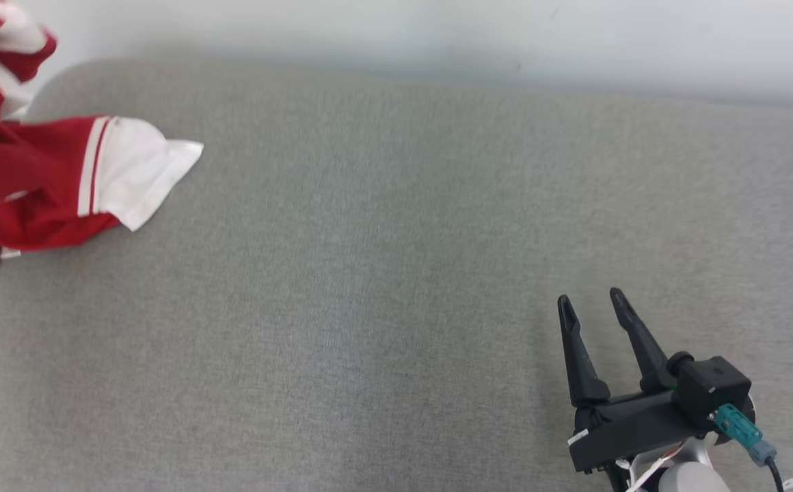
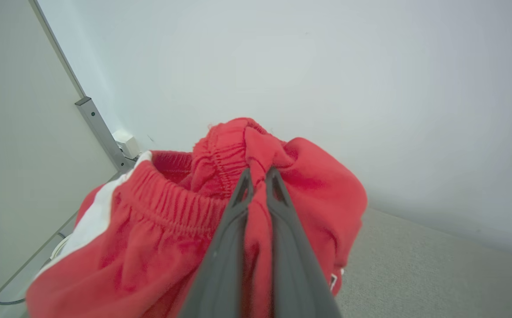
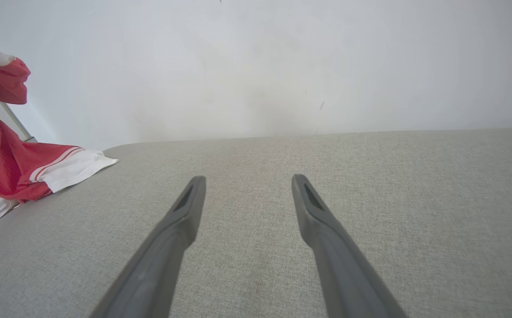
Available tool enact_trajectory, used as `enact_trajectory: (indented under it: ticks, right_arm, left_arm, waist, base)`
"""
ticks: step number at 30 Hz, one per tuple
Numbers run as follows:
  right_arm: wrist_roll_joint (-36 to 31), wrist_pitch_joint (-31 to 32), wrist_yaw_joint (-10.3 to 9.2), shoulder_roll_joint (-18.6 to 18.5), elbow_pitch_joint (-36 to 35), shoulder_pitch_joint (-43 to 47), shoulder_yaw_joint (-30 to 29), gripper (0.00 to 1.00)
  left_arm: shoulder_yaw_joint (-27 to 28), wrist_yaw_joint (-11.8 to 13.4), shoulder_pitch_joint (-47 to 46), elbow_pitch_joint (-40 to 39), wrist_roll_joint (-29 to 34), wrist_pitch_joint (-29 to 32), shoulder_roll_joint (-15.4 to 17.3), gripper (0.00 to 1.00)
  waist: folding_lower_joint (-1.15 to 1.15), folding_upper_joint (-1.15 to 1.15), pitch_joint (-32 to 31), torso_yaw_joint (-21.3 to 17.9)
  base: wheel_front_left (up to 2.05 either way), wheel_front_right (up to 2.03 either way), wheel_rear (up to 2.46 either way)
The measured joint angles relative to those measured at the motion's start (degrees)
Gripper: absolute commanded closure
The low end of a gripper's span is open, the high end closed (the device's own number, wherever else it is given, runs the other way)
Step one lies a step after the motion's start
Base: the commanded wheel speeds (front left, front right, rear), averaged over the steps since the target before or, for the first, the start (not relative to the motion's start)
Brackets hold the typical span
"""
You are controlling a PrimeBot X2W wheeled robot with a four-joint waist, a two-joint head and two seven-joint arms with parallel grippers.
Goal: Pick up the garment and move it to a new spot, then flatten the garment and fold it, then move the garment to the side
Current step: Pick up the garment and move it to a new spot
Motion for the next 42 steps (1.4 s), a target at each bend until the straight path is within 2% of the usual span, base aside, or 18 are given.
enact_trajectory:
  ticks: [4,9,14,19,24,29,31,32,33,34,38,42]
  right_arm:
    - [1.3,-1.5,0.00,0.0,2.2,0.1,-0.1,0.00]
    - [1.7,-2.3,0.00,0.0,3.7,0.1,-0.5,0.00]
    - [1.6,-2.3,0.00,0.1,4.1,0.5,-2.1,0.00]
    - [0.8,-1.7,0.00,0.1,2.8,1.1,-3.6,0.00]
    - [1.3,-1.3,0.00,0.1,2.0,0.9,-3.4,0.00]
    - [2.2,-1.6,0.00,0.1,2.4,0.9,-2.3,0.00]
    - [2.4,-1.8,0.00,0.1,2.7,0.9,-2.2,0.00]
    - [2.6,-1.8,0.00,0.0,2.8,0.9,-2.1,0.00]
    - [2.6,-1.9,0.00,0.1,2.9,0.9,-1.8,0.00]
    - [2.6,-1.9,0.00,0.1,3.0,0.9,-1.7,0.00]
    - [2.0,-2.2,0.00,0.1,3.4,1.0,-2.8,0.00]
    - [1.5,-2.1,0.00,0.1,3.4,1.2,-3.7,0.00]
  left_arm:
    - [-1.5,-0.6,-0.2,-6.7,-0.9,2.3,-2.7,1.00]
    - [-4.0,-1.2,1.8,-15.7,-3.6,5.5,-7.5,1.00]
    - [-8.3,-1.1,8.6,-24.4,-2.9,5.1,-12.2,1.00]
    - [-12.3,0.7,17.4,-31.8,-2.2,2.3,-18.0,1.00]
    - [-15.8,2.5,25.8,-32.6,-0.7,-0.2,-20.7,1.00]
    - [-18.6,3.3,30.9,-27.3,0.6,-3.3,-22.0,1.00]
    - [-18.9,3.5,31.3,-25.8,1.3,-4.8,-22.0,1.00]
    - [-19.5,3.9,31.4,-24.4,2.6,-6.0,-21.7,0.63]
    - [-20.2,4.0,31.4,-22.7,3.9,-6.5,-21.5,0.09]
    - [-20.4,4.1,31.6,-21.0,3.9,-7.0,-21.6,0.00]
    - [-21.1,3.9,32.5,-17.1,3.6,-9.4,-22.2,0.00]
    - [-21.5,3.0,33.3,-16.4,2.9,-12.7,-23.1,0.00]
  waist:
    - [0.00,0.00,-3.3,-1.0]
    - [0.00,0.00,-6.0,-3.7]
    - [0.00,0.00,-7.6,-7.8]
    - [0.00,-0.01,-8.5,-12.6]
    - [0.00,0.00,-8.3,-18.0]
    - [0.01,0.00,-7.3,-23.2]
    - [0.01,0.00,-7.1,-24.1]
    - [0.01,0.00,-6.8,-25.0]
    - [0.01,0.00,-6.5,-25.8]
    - [0.01,0.00,-6.3,-26.6]
    - [0.01,0.00,-5.2,-28.6]
    - [0.01,0.01,-4.8,-27.8]
  base:
    - [0.00,0.00,0.00]
    - [0.00,0.00,0.00]
    - [0.00,0.00,0.00]
    - [0.00,0.00,0.00]
    - [0.00,0.00,0.00]
    - [0.00,0.00,0.00]
    - [0.00,0.00,0.00]
    - [0.00,0.00,0.00]
    - [0.00,0.00,0.00]
    - [0.00,0.00,0.00]
    - [0.00,0.00,0.00]
    - [0.00,0.00,0.00]
